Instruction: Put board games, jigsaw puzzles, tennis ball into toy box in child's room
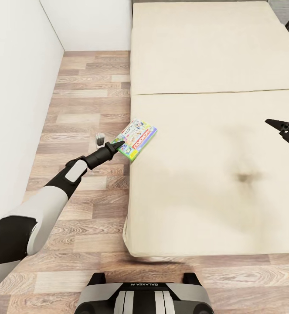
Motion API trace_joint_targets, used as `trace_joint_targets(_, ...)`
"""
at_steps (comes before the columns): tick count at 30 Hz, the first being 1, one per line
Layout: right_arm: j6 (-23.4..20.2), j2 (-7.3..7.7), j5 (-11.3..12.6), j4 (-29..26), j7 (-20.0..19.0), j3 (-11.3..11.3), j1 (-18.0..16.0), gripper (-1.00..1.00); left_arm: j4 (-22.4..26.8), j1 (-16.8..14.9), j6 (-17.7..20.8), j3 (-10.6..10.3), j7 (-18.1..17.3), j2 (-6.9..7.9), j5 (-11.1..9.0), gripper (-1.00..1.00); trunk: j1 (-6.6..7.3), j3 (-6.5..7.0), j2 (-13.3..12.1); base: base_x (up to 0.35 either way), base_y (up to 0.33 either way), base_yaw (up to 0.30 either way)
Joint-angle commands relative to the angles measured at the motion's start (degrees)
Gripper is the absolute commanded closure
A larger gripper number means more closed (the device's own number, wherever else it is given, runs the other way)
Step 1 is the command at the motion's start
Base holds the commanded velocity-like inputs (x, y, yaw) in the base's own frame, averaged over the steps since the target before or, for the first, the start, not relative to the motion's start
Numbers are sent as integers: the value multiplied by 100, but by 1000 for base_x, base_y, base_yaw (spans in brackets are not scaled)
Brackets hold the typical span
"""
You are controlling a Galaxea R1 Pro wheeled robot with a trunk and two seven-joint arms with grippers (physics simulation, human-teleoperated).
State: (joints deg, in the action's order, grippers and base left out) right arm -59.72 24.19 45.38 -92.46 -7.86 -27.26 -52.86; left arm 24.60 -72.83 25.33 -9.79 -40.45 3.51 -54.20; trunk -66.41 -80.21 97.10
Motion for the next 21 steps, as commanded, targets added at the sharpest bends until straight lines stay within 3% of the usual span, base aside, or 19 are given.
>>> trace_joint_targets(1,-28,1,-55,-1,-60,-8,-5,-100,-8,-4,6,-41,4,5,6,100,0,-3,1,0,0,0)
trace_joint_targets(21,-28,-5,-55,-1,-61,1,-5,-100,38,10,9,-38,-44,20,-3,100,0,-3,1,0,0,0)
